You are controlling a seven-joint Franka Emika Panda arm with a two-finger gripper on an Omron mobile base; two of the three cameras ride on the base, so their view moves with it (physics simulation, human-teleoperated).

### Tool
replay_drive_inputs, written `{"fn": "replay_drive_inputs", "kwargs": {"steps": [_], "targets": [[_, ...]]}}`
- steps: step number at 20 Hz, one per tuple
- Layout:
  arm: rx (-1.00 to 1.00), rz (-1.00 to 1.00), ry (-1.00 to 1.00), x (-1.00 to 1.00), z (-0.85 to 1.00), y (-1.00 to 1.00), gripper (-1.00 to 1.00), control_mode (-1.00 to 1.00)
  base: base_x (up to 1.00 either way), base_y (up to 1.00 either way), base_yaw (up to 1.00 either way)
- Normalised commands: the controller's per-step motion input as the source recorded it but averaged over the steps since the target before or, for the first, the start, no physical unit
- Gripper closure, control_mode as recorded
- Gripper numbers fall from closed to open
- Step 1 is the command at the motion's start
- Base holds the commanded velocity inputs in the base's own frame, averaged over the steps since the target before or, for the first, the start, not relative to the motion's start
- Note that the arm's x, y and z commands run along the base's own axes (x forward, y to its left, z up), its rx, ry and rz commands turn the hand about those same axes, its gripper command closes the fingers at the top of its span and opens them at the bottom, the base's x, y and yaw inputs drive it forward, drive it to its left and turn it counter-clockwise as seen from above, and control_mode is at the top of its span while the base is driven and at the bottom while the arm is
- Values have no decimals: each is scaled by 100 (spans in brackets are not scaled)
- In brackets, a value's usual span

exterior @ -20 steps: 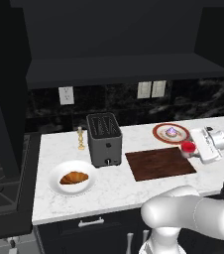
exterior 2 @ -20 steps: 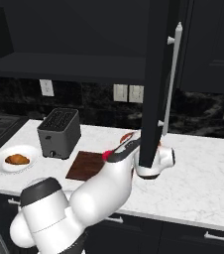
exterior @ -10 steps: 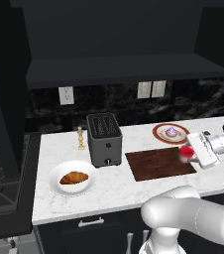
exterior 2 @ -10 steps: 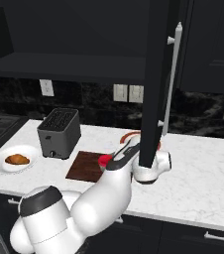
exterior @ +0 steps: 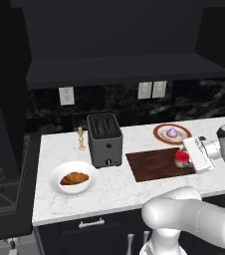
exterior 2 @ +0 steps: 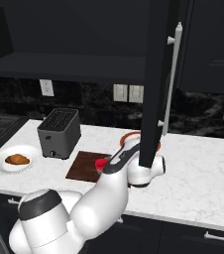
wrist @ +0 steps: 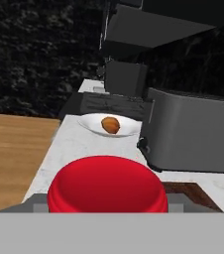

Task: From the different types of pastries on the counter, select a croissant and place it on the cutting board. Then retrieve a jar of jam from the cabinet and place it alongside the croissant on the cutting board.

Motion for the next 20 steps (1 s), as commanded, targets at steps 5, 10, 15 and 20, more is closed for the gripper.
{"fn": "replay_drive_inputs", "kwargs": {"steps": [5, 10, 15, 20], "targets": [[2, 0, 3, 34, -14, -1, 100, -100, 0, 0, 0], [6, 0, 5, 56, -3, -17, 100, -100, 0, 0, 0], [3, 2, 0, 21, -13, -44, 100, -100, 0, 0, 0], [1, 2, 0, 0, -24, -35, 100, -100, 0, 0, 0]]}}
